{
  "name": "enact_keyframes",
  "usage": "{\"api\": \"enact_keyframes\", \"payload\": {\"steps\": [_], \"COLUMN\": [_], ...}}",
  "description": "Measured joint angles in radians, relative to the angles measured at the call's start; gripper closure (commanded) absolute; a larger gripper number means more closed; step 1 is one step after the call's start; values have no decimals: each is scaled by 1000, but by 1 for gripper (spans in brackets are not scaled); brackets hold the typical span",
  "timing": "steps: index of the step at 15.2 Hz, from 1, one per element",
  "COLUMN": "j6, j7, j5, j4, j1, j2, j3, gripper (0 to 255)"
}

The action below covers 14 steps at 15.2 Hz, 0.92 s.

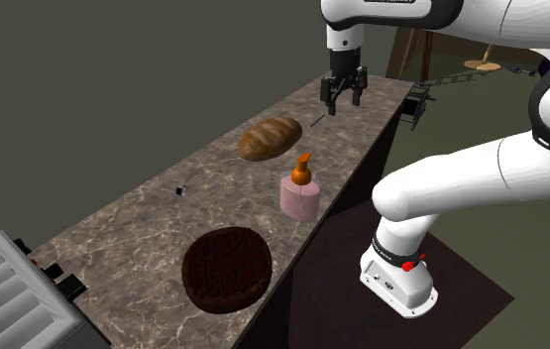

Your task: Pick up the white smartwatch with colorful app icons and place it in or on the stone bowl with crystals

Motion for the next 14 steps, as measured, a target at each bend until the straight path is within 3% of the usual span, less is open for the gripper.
{"api": "enact_keyframes", "payload": {"steps": [3, 14], "j6": [26, 287], "j7": [15, 118], "j5": [17, 110], "j4": [-2, 12], "j1": [11, 87], "j2": [21, 261], "j3": [19, 169], "gripper": [0, 0]}}
